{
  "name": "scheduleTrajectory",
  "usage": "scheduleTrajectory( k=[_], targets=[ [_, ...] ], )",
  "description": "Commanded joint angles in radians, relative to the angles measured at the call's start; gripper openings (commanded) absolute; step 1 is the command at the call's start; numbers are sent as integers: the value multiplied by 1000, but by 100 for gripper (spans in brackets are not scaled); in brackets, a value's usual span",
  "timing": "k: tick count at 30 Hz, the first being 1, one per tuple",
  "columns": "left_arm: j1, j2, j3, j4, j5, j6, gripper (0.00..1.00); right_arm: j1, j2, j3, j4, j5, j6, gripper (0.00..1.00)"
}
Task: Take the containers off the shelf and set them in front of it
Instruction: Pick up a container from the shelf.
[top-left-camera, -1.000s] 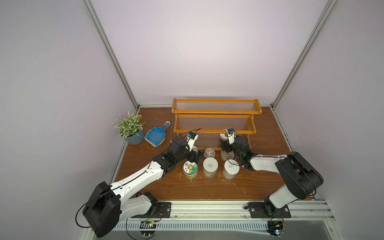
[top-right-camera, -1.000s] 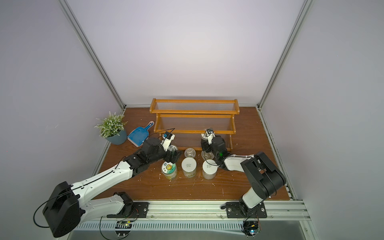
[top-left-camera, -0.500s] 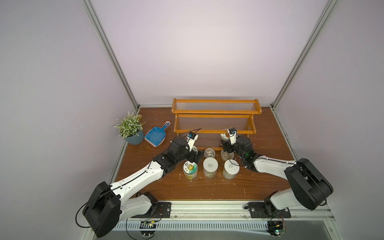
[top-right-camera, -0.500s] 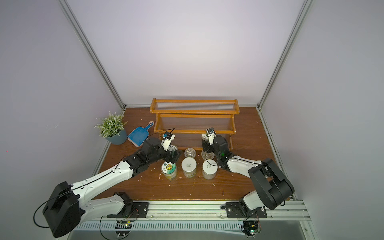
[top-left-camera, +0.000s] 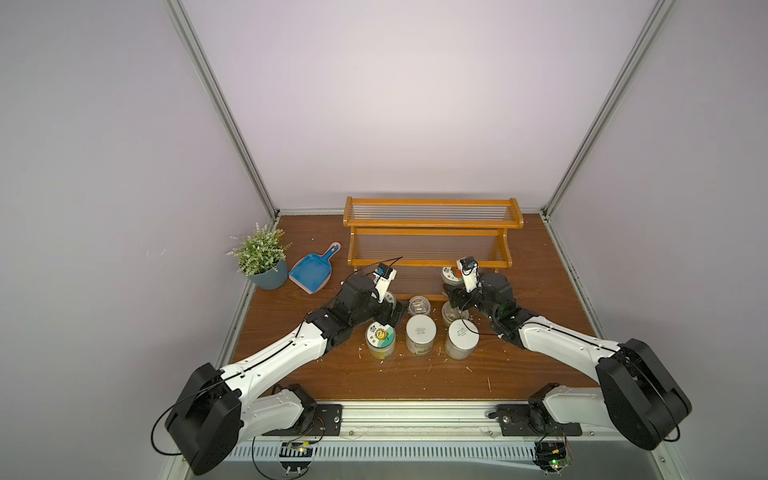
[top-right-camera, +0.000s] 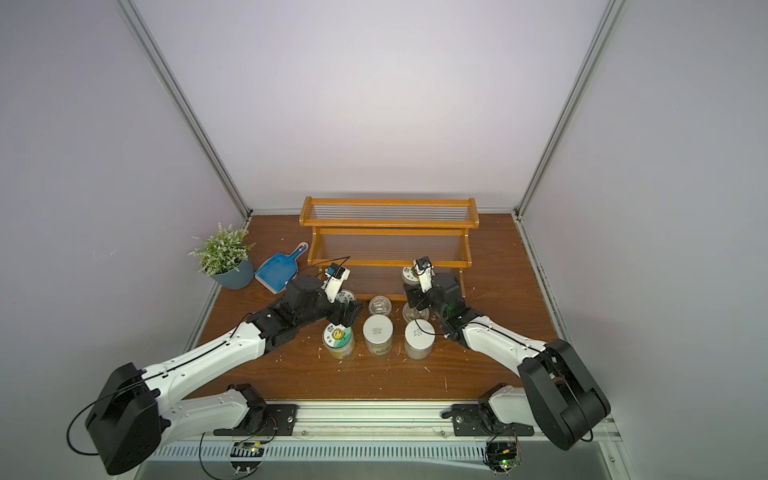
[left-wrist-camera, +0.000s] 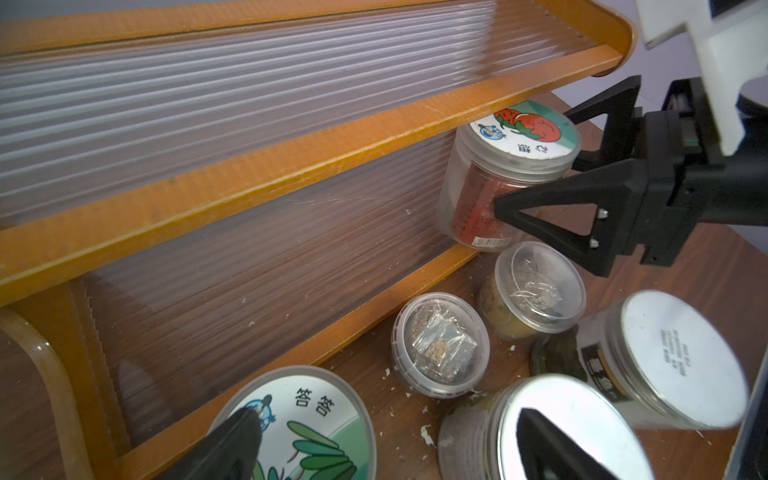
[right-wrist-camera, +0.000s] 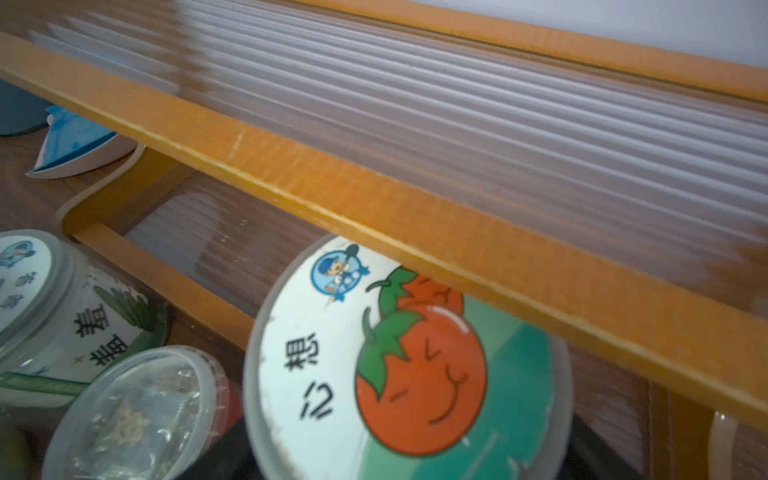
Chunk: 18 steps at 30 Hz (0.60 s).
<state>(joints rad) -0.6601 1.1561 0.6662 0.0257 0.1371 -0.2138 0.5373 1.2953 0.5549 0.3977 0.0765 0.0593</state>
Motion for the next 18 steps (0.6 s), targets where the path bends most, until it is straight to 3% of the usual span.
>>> scheduleTrajectory(
  k=[1,8,18],
  targets=[
    [13,0,-8,10,13,-1,99,4,-58,28,-13,-40,0,84],
    [12,2,-7,11,16,-2,99,3,-124,32,-64,-65,3,84],
    [13,-13,-7,5,-2,-4,99,10,-225,58,-201,-193,16,83]
  ],
)
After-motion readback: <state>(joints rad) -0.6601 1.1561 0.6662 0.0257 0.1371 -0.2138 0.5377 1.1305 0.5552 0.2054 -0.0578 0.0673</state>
